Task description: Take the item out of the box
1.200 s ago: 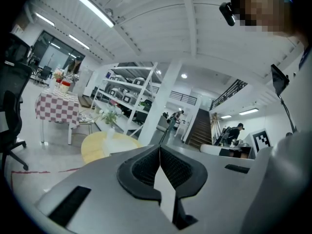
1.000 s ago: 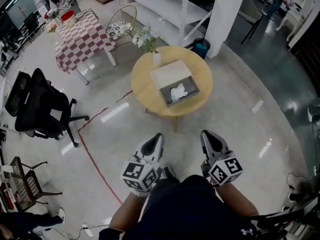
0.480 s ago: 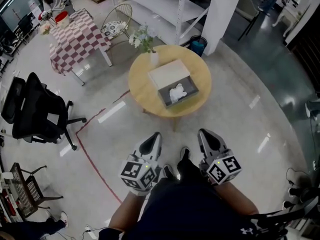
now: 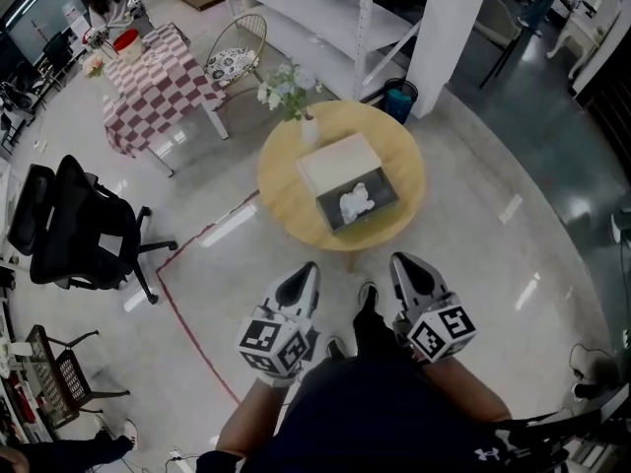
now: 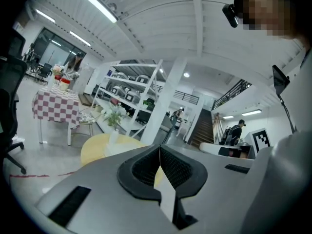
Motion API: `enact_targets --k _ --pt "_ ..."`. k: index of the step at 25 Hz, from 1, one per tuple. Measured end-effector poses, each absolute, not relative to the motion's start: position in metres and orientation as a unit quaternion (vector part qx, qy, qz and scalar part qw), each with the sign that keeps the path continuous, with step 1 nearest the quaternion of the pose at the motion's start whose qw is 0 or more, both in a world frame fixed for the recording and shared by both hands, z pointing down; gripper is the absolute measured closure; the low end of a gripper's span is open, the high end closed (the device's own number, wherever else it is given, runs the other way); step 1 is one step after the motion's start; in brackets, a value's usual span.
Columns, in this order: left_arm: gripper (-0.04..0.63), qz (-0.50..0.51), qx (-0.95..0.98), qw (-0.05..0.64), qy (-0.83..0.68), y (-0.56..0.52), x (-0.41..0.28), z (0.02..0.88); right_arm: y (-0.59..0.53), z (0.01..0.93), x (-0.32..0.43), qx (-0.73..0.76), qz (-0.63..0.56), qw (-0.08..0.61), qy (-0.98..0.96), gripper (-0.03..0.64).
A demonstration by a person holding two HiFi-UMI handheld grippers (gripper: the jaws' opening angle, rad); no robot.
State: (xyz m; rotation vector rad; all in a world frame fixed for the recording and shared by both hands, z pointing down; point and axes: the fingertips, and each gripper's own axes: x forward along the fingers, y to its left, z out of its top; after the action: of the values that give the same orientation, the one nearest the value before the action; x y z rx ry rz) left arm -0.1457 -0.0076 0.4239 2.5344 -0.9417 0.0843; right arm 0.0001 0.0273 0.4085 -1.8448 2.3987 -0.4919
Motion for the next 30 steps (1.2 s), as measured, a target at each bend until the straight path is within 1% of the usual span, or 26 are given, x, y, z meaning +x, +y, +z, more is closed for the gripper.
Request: enact_targets --k 12,18,30 --pt "0.577 0.030 0.908 0.213 -0.360 -0.082 -0.096 0.417 -0.053 0.407 0.048 -0.581 -0.169 0.039 0.795 0.604" --pt "0.577 0.042 0.902 0.217 -0.371 -0.103 -0.075 0.420 -0.080 0.413 0.073 -0.575 -0.185 0.041 0.796 0.604" --pt "0.577 0.050 0.893 0.211 -0.395 -0.128 -0.047 0.413 -0.118 0.410 0.101 -0.551 -0.192 0.056 0.810 0.604"
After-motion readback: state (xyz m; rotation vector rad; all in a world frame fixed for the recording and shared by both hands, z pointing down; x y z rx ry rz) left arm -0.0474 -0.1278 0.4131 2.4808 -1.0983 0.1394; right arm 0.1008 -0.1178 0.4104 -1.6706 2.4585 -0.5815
